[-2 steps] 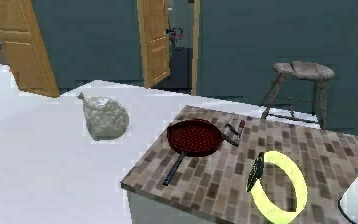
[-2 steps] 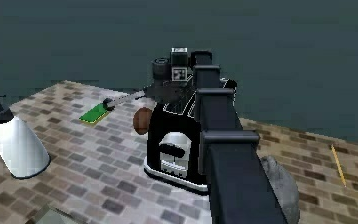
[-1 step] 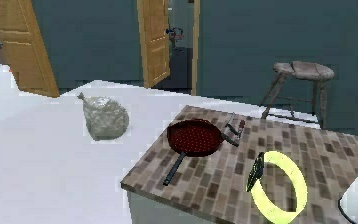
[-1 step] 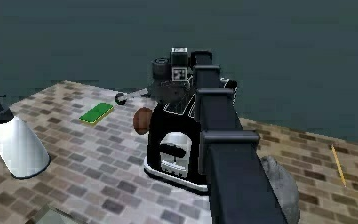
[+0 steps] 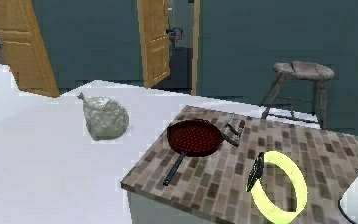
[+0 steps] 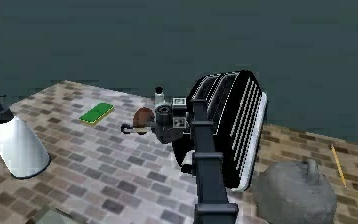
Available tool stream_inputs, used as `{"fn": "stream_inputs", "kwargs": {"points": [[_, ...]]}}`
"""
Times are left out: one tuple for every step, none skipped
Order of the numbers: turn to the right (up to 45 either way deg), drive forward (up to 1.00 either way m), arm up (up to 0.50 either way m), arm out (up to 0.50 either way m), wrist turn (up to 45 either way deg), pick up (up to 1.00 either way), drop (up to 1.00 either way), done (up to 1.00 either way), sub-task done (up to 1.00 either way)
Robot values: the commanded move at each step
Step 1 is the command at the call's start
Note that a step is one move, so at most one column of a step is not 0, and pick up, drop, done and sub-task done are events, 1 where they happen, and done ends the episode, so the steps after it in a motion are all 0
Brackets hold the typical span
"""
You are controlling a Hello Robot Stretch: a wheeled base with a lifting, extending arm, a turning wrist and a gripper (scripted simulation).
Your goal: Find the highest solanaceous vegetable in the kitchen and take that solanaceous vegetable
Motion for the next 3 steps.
{"fn": "stream_inputs", "kwargs": {"points": [[0.0,0.0,0.0,0.0,0.0,1.0,0.0,0.0,0.0],[0.0,0.0,0.1,0.0,0.0,0.0,0.0,0.0,0.0],[0.0,0.0,0.0,0.0,0.0,0.0,0.0,1.0,0.0]]}}
